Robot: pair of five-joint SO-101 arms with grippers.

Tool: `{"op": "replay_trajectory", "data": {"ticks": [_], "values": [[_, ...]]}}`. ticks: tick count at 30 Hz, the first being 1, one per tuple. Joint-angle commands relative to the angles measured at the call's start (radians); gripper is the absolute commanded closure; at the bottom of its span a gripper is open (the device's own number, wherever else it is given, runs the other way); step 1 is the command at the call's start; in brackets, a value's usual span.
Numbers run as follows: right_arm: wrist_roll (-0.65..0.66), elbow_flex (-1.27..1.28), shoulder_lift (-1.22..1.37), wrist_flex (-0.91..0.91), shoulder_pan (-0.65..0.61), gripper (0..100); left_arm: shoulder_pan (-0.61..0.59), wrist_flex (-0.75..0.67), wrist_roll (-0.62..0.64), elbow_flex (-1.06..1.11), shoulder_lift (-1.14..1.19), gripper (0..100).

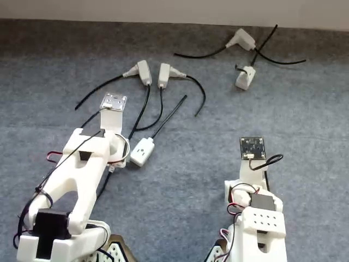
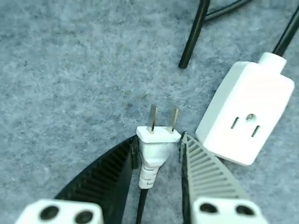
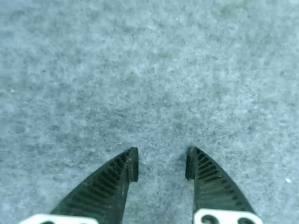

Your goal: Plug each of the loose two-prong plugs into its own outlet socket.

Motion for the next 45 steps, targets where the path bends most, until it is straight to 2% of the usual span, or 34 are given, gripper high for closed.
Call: {"op": "replay_trajectory", "data": {"ticks": [1,6,10,18,25,32,38,40,45], "values": [[-0.008,0.007,0.001,-0.021,-0.022,83.0,0.021,0.017,0.002,-0.004,-0.019,84],[-0.008,0.007,0.001,-0.021,-0.022,83.0,0.028,0.098,-0.008,0.002,-0.022,84],[-0.008,0.007,0.001,-0.021,-0.022,83.0,0.038,0.118,-0.089,0.002,-0.022,84],[-0.008,0.007,0.001,-0.021,-0.022,83.0,0.120,0.109,-0.091,0.001,-0.022,84],[-0.008,0.007,0.001,-0.021,-0.022,83.0,0.120,0.086,-0.091,0.001,-0.022,84],[-0.008,0.007,0.001,-0.021,-0.022,83.0,0.114,-0.011,-0.095,-0.001,-0.015,84],[-0.008,0.007,0.001,-0.021,-0.022,83.0,0.125,-0.012,-0.095,0.001,-0.018,83],[-0.008,0.007,0.001,-0.021,-0.022,83.0,0.157,-0.009,-0.095,0.004,-0.019,83],[-0.008,0.007,0.001,-0.021,-0.022,83.0,0.269,0.101,-0.092,-0.001,-0.024,84]]}}
